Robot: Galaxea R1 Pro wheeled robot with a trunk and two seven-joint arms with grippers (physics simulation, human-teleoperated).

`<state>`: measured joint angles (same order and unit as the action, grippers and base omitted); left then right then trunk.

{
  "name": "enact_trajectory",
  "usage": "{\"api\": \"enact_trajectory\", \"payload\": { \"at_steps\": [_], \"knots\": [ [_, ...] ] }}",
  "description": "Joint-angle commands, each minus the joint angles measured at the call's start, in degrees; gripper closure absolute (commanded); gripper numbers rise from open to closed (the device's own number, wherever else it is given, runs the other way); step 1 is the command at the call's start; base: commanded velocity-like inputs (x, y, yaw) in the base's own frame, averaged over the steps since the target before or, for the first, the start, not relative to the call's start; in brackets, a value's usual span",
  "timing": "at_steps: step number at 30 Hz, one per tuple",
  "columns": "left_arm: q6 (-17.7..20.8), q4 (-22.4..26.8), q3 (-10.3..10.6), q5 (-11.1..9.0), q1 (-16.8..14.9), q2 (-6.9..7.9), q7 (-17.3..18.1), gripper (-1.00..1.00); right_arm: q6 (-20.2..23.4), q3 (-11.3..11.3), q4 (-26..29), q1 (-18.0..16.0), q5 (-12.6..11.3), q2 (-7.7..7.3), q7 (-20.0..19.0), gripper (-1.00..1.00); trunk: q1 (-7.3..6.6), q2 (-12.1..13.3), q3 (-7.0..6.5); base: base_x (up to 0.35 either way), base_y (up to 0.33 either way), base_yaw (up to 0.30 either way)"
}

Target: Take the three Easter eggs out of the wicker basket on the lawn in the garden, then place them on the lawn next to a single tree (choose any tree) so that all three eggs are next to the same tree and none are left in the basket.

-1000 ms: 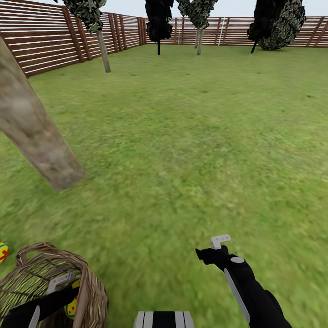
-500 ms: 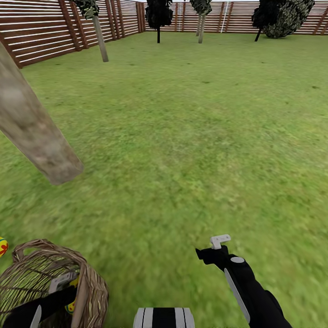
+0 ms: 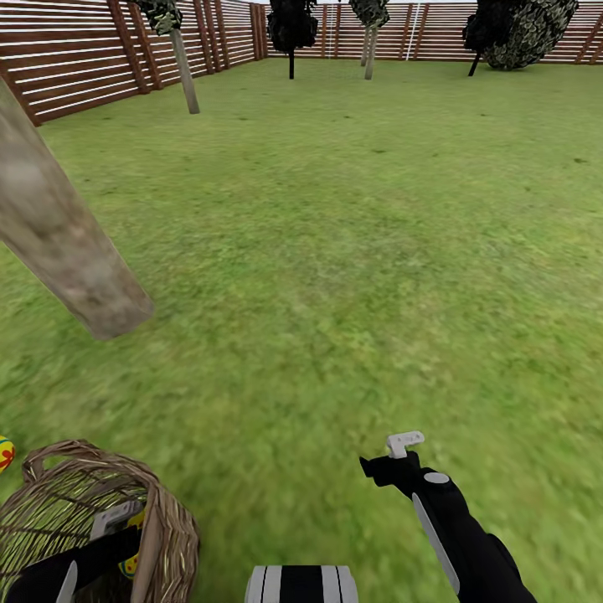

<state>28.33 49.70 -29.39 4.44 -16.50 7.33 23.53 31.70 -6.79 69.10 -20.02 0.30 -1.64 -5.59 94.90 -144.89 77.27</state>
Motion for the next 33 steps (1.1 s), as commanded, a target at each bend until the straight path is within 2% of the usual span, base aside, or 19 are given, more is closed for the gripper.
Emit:
{"api": "enact_trajectory", "payload": {
  "at_steps": [1, 33],
  "knots": [
    [0.2, 0.0, -0.2, 0.9, 0.0, -0.06, 0.5, 1.0, 0.3, -0.1, 0.1, 0.0, 0.0, -0.04, -0.1, -1.0, -0.01, 0.0, 0.04, 0.0, 0.0, 0.0],
    [0.1, -0.1, -0.1, 0.9, 0.0, -0.16, 0.4, 1.0, 0.1, 0.0, 0.0, 0.0, 0.0, -0.22, -0.3, -1.0, -0.01, 0.0, 0.04, 0.0, 0.0, 0.0]
  ]
}}
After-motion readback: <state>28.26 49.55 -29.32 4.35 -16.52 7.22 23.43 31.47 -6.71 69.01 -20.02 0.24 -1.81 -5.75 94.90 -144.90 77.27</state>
